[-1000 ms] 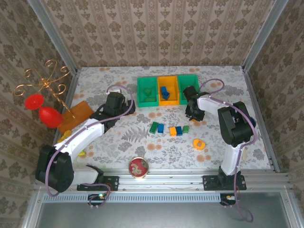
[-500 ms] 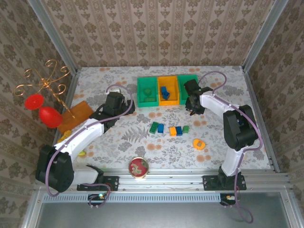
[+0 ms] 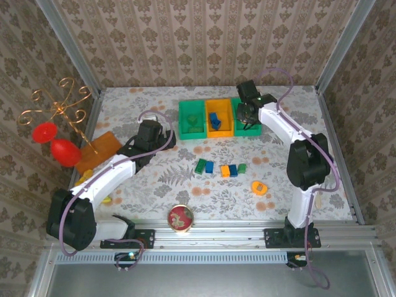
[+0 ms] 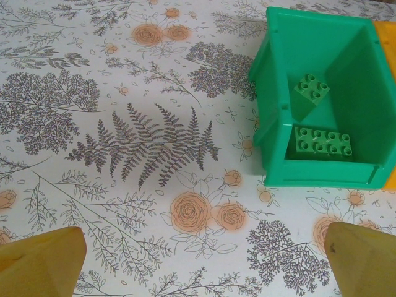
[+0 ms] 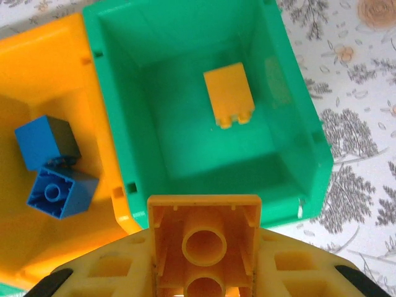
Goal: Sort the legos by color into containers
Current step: Place the lego in the container.
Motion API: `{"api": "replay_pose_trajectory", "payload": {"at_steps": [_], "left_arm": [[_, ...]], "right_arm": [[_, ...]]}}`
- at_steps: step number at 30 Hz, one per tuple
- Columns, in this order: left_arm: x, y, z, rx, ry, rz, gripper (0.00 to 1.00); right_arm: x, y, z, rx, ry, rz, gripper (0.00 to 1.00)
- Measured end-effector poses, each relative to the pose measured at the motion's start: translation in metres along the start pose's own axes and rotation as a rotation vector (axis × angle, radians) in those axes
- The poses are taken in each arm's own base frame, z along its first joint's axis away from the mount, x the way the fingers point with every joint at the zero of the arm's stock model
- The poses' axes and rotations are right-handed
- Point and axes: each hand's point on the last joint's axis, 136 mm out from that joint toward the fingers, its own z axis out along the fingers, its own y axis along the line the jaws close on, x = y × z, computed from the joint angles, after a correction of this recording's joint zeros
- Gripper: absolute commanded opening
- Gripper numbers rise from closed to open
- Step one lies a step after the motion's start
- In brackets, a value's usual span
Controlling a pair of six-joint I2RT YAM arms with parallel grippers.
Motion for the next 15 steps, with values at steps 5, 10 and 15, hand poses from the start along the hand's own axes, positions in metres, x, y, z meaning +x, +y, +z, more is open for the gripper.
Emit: {"api": "replay_pose_trajectory", "payload": {"at_steps": [5,10,15], "left_arm": [[0.003,0.001,0.000,-0.003,0.007,0.002,1.00],[0.004,0.002,0.001,-0.006,0.014,0.004,1.00],[0.005,0.002,0.001,-0.005,0.015,0.004,1.00]], "right_arm": [[-0.017,0.001,0.017,0.021,-0.013,-0.029,0.29],[-0.030,-0.001,0.031,0.035,-0.018,-0.045,0.32],[-0.034,-0.004,0.042,0.044,-0.012,-0.058,0.39]]}}
